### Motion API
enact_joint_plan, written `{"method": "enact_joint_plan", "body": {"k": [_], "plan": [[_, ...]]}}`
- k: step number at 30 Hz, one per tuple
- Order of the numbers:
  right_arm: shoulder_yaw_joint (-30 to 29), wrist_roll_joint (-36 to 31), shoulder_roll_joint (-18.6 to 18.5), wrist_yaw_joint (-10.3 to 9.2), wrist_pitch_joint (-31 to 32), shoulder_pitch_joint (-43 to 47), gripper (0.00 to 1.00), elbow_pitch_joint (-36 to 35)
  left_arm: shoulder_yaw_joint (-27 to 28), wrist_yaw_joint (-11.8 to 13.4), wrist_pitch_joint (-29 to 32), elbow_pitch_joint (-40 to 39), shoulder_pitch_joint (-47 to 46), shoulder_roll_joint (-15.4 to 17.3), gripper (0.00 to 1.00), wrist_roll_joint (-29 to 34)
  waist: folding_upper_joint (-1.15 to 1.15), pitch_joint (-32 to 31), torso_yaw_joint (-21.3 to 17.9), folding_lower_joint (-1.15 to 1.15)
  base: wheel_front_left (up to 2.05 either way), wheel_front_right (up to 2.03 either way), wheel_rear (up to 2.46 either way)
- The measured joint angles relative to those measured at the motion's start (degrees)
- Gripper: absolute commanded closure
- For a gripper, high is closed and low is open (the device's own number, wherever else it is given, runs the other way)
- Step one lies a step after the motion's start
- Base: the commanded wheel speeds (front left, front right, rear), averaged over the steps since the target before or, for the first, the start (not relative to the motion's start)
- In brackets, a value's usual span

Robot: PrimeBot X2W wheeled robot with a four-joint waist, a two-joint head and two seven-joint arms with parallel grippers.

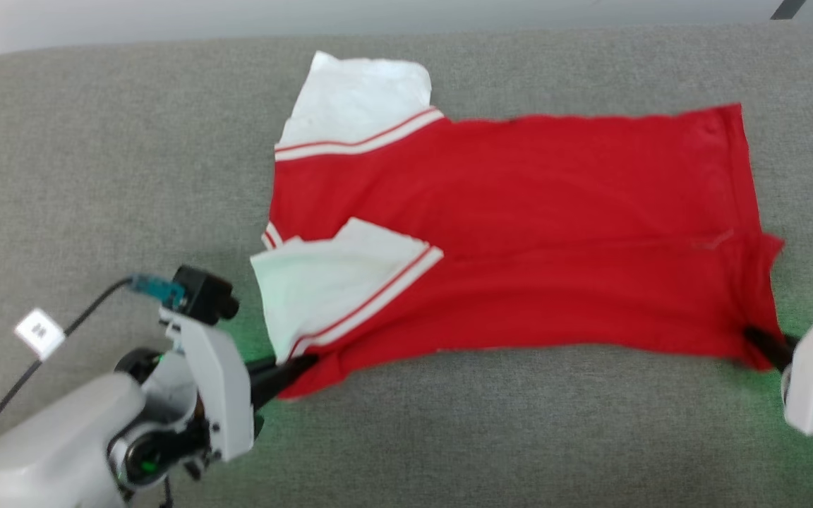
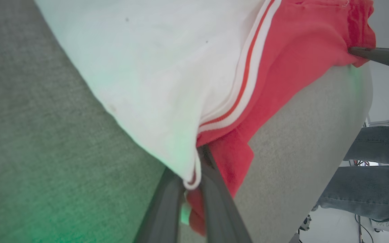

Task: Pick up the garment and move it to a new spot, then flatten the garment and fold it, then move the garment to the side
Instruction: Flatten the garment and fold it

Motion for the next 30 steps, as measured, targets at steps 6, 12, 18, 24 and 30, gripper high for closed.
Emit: {"method": "enact_joint_plan", "body": {"k": [6,12,18,24,30], "plan": [[-3.55,-0.02,-0.23,0.0,3.11,8.18,1.0,-7.38,-0.41,3.16,-2.32,-9.12,4.42,4.71,1.0,0.79,0.0,-0.12,0.21,0.0,0.0,0.0,0.0],[-7.92,-0.04,1.2,0.0,4.21,14.52,1.0,-13.54,-0.38,7.05,-5.14,-16.38,8.47,7.78,0.99,0.73,0.0,-0.1,0.31,0.0,0.0,0.0,0.0],[-10.66,-1.91,3.56,0.0,-0.46,14.93,0.0,-16.06,0.58,9.62,-9.23,-19.01,10.69,8.58,0.0,0.86,0.0,-0.56,0.2,0.0,0.0,0.0,0.0],[-10.92,-4.85,4.49,-0.01,-10.76,12.67,0.0,-18.13,3.79,11.57,-14.82,-20.41,11.48,10.32,0.0,0.83,0.0,-1.0,0.08,0.0,0.0,0.0,0.0],[-8.83,-8.6,6.44,-0.01,-26.44,8.57,0.0,-16.5,9.03,12.91,-23.75,-17.28,8.99,9.12,0.0,3.12,0.0,-1.06,-0.95,0.0,0.0,0.0,0.0]]}}
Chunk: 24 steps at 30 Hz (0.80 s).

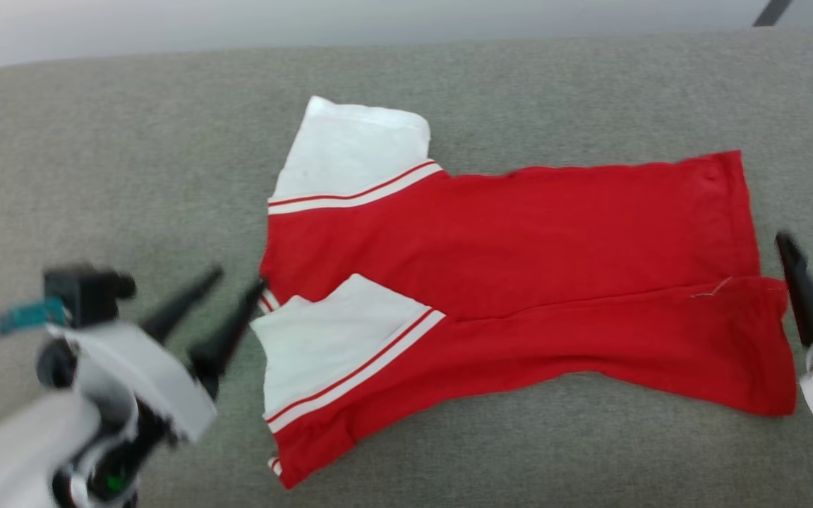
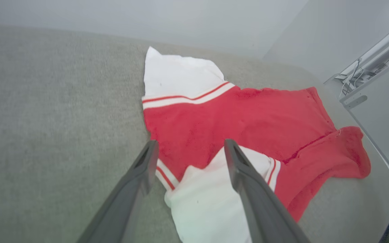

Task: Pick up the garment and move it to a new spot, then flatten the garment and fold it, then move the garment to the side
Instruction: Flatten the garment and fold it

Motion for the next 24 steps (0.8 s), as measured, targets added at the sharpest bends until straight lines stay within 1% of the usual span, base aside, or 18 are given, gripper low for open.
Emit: {"method": "enact_joint_plan", "body": {"k": [1,4,7,9,13,16,19,21,24], "plan": [[-0.05,-0.24,1.01,0.0,-2.36,-1.2,0.0,0.67,0.56,0.19,-0.88,1.07,-1.09,-0.62,0.0,1.08,0.0,0.03,-0.32,0.0,0.0,0.0,0.0],[1.08,-1.96,2.55,0.0,-7.88,-4.05,0.0,1.99,2.38,0.1,-2.0,5.43,-4.98,-2.6,0.0,3.32,0.0,0.22,-1.44,0.0,0.0,0.0,0.0],[3.02,-3.08,3.56,0.0,-11.33,-6.0,0.0,2.88,3.01,-0.38,-1.69,11.12,-10.29,-4.24,0.0,6.06,0.0,0.61,-2.94,0.0,0.0,0.0,0.0],[4.28,-3.52,4.33,0.0,-12.98,-6.83,0.0,3.27,3.09,-0.94,-0.26,15.66,-14.07,-5.15,0.0,7.36,0.0,1.01,-4.17,0.0,0.0,0.0,0.0],[6.02,-3.58,5.83,0.0,-15.08,-7.36,0.0,3.9,2.14,-4.13,5.57,24.92,-20.7,-7.24,0.0,7.9,0.0,2.13,-7.08,0.0,0.0,0.0,0.0],[6.91,-3.56,7.03,0.01,-16.53,-7.55,0.0,4.41,1.31,-6.75,10.51,32.49,-25.13,-7.7,0.0,8.18,0.0,3.19,-9.53,0.0,0.0,0.0,0.0],[7.71,-3.33,7.55,0.0,-17.34,-7.48,0.0,5.24,-0.57,-9.49,17.05,39.09,-27.52,-8.75,0.0,7.79,0.0,4.22,-12.07,0.0,0.0,0.0,0.0],[8.14,-2.83,7.84,0.0,-17.7,-7.47,0.0,5.94,-1.74,-10.61,20.94,42.77,-28.87,-9.12,0.0,7.78,0.0,4.92,-13.73,0.0,0.0,0.0,0.0],[8.56,-2.4,7.86,0.0,-18.53,-7.6,0.0,6.57,-2.6,-12.01,24.95,46.58,-31.79,-9.23,0.0,7.78,0.0,6.0,-15.98,0.0,0.0,0.0,0.0]]}}
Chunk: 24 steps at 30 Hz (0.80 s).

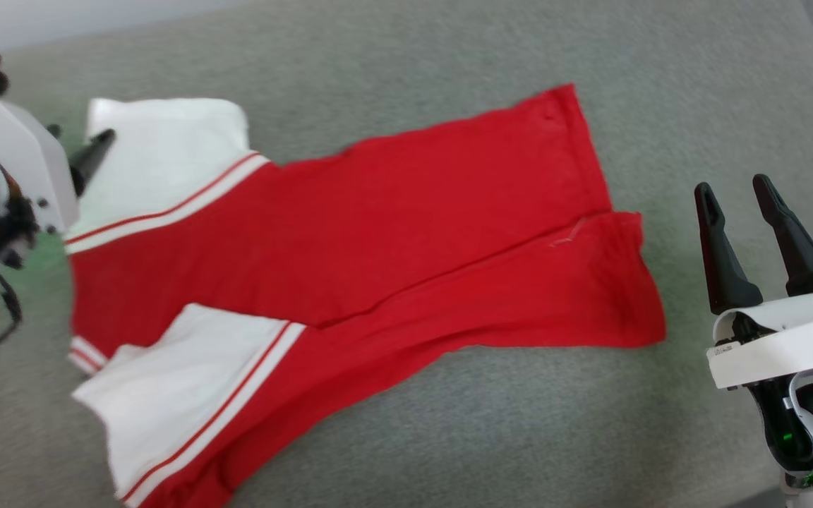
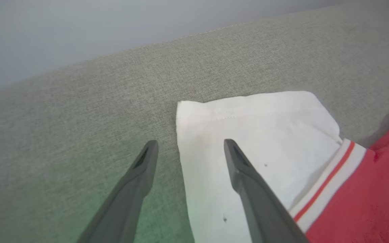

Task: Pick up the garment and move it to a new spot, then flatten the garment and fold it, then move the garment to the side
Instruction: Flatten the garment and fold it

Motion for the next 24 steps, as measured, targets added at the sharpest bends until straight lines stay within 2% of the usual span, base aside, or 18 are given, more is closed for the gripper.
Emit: {"method": "enact_joint_plan", "body": {"k": [9,10,11,12,15,18,21,24], "plan": [[0.76,0.82,0.03,0.0,-1.48,-0.95,0.0,0.77,-3.57,-1.0,10.94,6.45,-7.11,-1.6,0.0,0.92,0.0,3.81,-3.73,0.0,0.0,0.0,0.0],[1.02,0.94,0.03,0.0,-1.47,-1.1,0.0,0.85,-3.54,-1.0,11.27,6.69,-7.53,-1.87,0.22,0.53,0.0,4.1,-3.86,0.0,0.0,0.0,0.0],[1.43,0.96,0.03,0.0,-1.4,-1.19,0.0,0.9,-3.53,-1.0,11.98,6.68,-7.8,-1.99,0.53,0.04,0.0,4.35,-3.93,0.0,0.0,0.0,0.0],[1.86,0.96,-0.01,0.0,-1.1,-1.41,0.0,1.02,-3.53,-0.99,12.51,6.39,-8.1,-2.05,0.97,-0.6,0.0,4.53,-3.93,0.0,0.0,0.0,0.0],[3.47,1.16,-0.93,0.0,0.92,-3.19,0.0,1.42,-4.12,-1.1,12.91,5.19,-8.42,-2.23,1.0,-1.04,0.0,4.72,-3.56,0.0,0.0,0.0,0.0],[6.19,2.43,-2.25,0.01,6.76,-7.08,0.0,3.03,-4.49,-1.18,12.55,4.25,-8.48,-2.13,1.0,-1.65,0.0,4.82,-3.18,0.0,0.0,0.0,0.0],[10.55,2.54,-5.11,0.0,13.76,-13.74,0.0,5.49,-4.91,-1.16,12.09,3.36,-8.66,-2.11,1.0,-2.05,0.0,4.99,-2.67,0.0,0.0,0.0,0.0],[13.99,4.1,-6.05,0.01,18.87,-21.35,0.0,8.98,-5.55,-1.16,11.57,2.24,-8.91,-2.55,1.0,-2.27,0.0,5.24,-1.79,0.0,0.0,0.0,0.0]]}}
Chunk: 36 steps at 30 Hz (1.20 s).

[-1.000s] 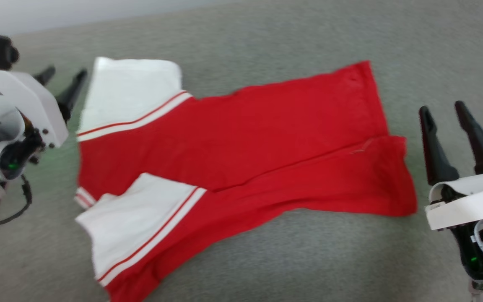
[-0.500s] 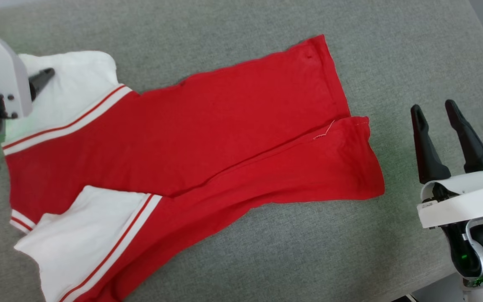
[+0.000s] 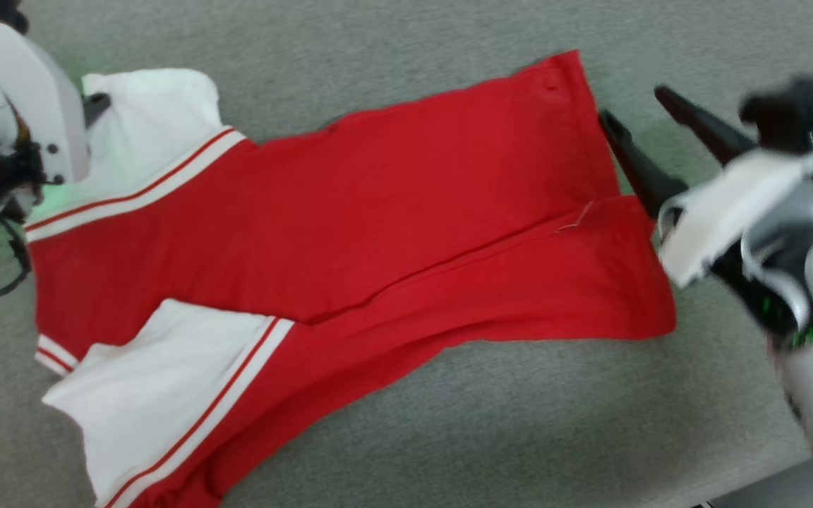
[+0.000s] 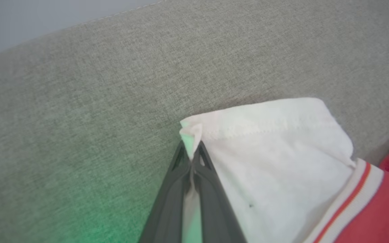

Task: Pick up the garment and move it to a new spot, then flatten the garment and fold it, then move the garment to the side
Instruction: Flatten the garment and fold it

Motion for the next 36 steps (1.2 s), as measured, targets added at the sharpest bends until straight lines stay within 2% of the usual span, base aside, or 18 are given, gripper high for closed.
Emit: {"method": "enact_joint_plan", "body": {"k": [9,19,20,21,22,23,31,36], "plan": [[2.88,3.68,-0.58,-0.01,15.08,-16.01,0.0,20.05,-3.1,-0.01,-1.41,-2.69,-2.05,-1.44,1.0,0.33,0.0,0.98,3.46,0.0,0.0,0.0,0.0],[5.28,4.43,1.46,0.0,16.92,-24.54,0.0,34.6,-5.28,-0.03,-3.13,-4.15,-3.49,-3.28,1.0,-0.67,0.0,2.16,6.73,0.0,0.0,0.0,0.0],[5.58,4.42,1.49,-0.01,16.92,-25.1,0.09,35.63,-5.45,-0.03,-3.42,-4.3,-3.56,-3.41,1.0,-0.82,0.0,2.27,6.98,0.0,0.0,0.0,0.0],[6.0,4.42,1.51,-0.01,16.99,-25.58,0.49,36.6,-5.57,-0.05,-3.67,-4.42,-3.6,-3.49,1.0,-1.13,0.0,2.35,7.22,0.0,0.0,0.0,0.0],[6.33,4.46,1.53,-0.01,16.96,-25.93,0.67,37.17,-5.68,-0.08,-3.97,-4.5,-3.6,-3.59,1.0,-1.58,0.0,2.4,7.46,0.0,0.0,0.0,0.0],[6.53,4.61,1.52,-0.01,16.94,-26.26,1.0,37.73,-5.84,-0.08,-4.14,-4.55,-3.59,-3.67,1.0,-1.83,0.0,2.42,7.68,0.0,0.0,0.0,0.0],[8.55,7.48,0.32,0.0,13.3,-26.31,1.0,39.31,-7.15,-0.08,-8.77,-5.7,-1.69,-4.95,1.0,-3.24,0.0,0.59,9.25,0.0,0.0,0.0,0.0],[10.56,9.88,-4.15,0.0,10.79,-22.88,1.0,35.52,-7.88,-0.08,-14.81,-10.8,0.32,-4.66,1.0,-3.59,0.0,-1.95,10.81,0.0,0.0,0.0,0.0]]}}
